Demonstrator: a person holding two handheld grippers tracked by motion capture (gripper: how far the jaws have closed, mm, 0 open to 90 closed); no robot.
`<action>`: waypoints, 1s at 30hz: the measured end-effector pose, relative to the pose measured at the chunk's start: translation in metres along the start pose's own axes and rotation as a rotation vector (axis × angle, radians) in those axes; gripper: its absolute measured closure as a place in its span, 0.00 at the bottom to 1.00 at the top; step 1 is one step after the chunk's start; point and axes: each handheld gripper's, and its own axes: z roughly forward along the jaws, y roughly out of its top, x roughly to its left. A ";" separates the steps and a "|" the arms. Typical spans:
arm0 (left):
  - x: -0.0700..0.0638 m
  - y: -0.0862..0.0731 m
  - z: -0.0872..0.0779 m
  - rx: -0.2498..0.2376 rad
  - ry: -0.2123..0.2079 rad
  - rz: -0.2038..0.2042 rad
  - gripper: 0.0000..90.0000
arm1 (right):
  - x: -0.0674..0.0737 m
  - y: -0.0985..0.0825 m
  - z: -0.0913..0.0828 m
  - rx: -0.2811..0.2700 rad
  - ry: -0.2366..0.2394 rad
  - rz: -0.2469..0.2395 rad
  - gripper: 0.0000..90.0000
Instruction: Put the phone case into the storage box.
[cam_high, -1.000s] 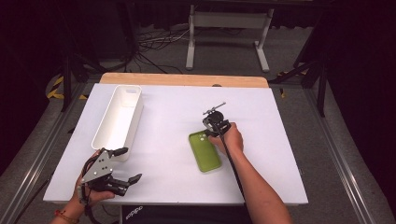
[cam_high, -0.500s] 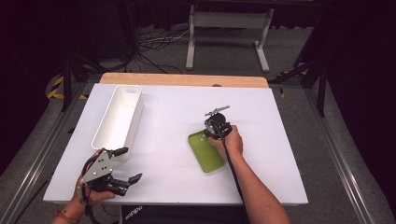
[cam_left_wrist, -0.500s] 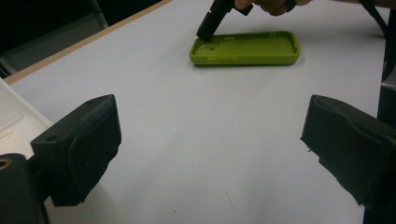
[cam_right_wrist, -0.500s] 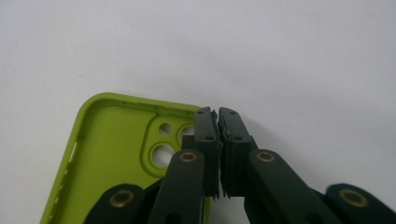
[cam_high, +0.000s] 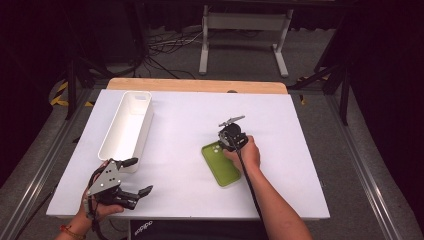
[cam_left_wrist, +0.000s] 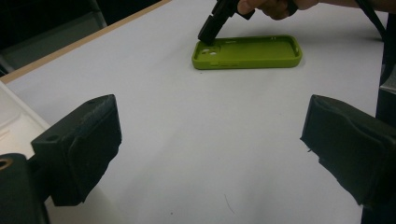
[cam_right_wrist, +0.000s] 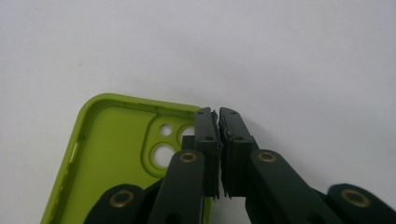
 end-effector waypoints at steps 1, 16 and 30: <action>0.000 0.000 0.000 0.000 0.000 0.002 0.06 | -0.001 0.001 0.000 0.008 0.009 0.005 0.97; -0.002 0.000 -0.001 -0.002 -0.017 0.013 0.06 | -0.002 0.006 -0.001 0.105 0.038 -0.022 0.91; -0.008 0.005 0.012 0.019 -0.017 -0.040 0.08 | 0.007 0.001 -0.005 0.057 -0.042 -0.053 0.98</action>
